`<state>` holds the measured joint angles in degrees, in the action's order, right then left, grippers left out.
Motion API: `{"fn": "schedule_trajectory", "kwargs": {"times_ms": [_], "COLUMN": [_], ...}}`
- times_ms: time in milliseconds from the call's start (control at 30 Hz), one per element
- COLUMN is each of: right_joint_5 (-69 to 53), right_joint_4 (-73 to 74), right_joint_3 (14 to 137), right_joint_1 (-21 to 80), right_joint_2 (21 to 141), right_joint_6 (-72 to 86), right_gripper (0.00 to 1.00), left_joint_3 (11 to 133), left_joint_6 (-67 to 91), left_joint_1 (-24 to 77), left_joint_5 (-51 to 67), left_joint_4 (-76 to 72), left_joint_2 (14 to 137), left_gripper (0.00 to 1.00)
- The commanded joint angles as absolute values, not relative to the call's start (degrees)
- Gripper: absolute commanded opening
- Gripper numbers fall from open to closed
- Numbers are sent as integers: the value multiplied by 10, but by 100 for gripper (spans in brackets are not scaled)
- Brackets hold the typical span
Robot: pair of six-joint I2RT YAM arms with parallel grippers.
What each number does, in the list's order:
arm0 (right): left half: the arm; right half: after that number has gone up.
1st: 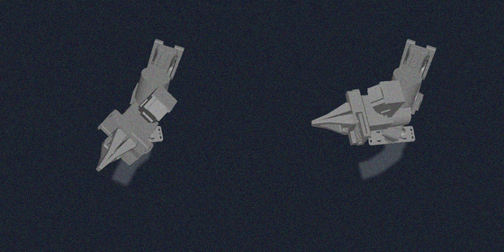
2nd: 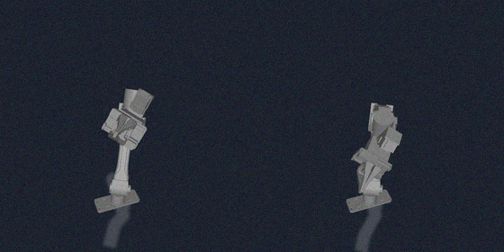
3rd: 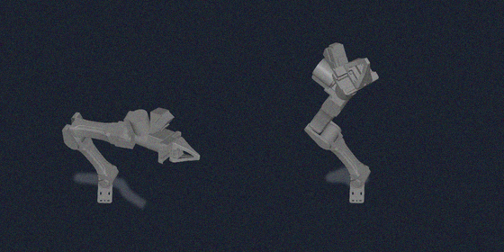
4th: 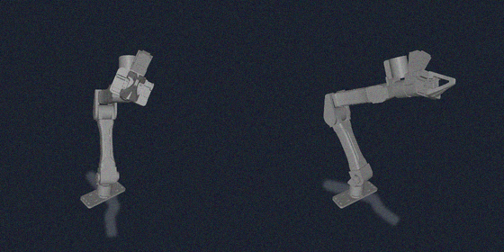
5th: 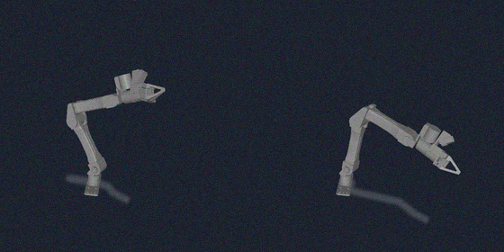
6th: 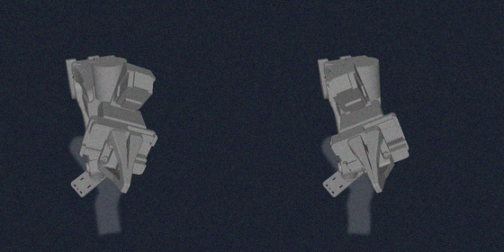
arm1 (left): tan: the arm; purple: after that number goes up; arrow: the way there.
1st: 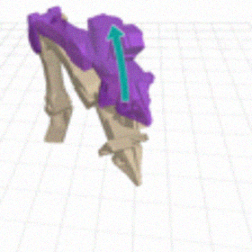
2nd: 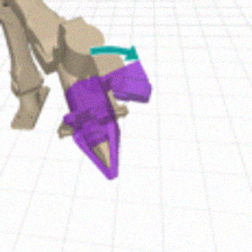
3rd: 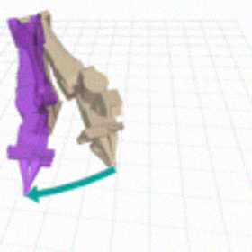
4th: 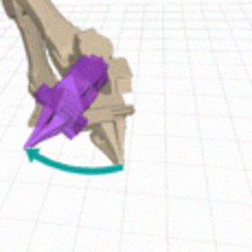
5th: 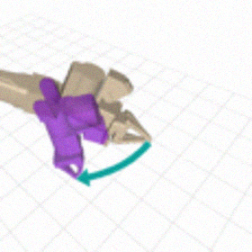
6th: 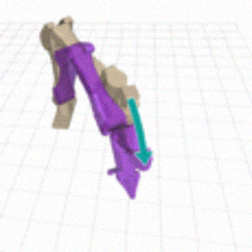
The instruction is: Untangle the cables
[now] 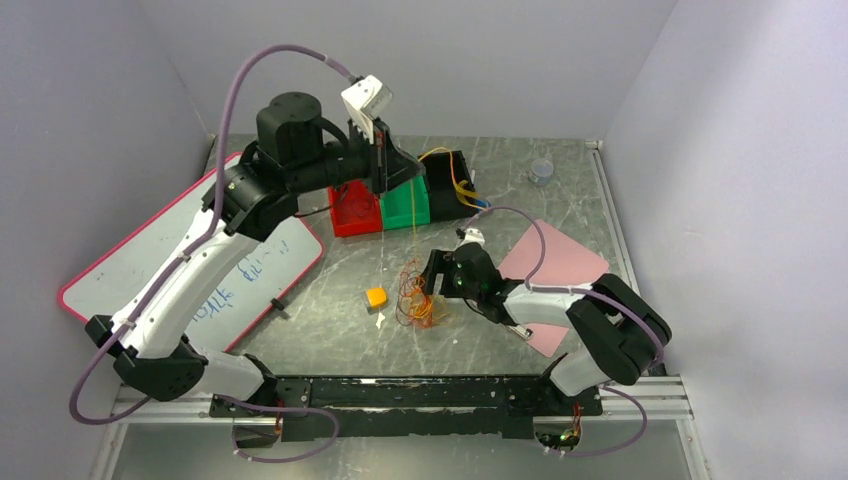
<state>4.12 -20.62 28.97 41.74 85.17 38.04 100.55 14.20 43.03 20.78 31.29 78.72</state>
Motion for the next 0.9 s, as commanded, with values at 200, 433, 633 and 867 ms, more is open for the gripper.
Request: {"fn": "schedule_trajectory", "kwargs": {"times_ms": [200, 433, 633, 867], "right_joint_5": [54, 63, 92, 131], "right_joint_4": [-189, -180, -138, -28], "right_joint_3": [256, 238, 228, 225], "right_joint_1": [424, 425, 425, 426], "right_joint_2": [833, 819, 751, 561], "right_joint_6": [363, 367, 366, 328], "right_gripper": [83, 83, 83, 84], "left_joint_3": [1181, 1265, 1252, 1213], "left_joint_6": [119, 115, 114, 115], "left_joint_1": [432, 431, 431, 431], "left_joint_5": [172, 156, 157, 151], "left_joint_4": [372, 374, 365, 356], "left_joint_2": [844, 871, 865, 849], "left_gripper": [7, 7, 7, 7]}}
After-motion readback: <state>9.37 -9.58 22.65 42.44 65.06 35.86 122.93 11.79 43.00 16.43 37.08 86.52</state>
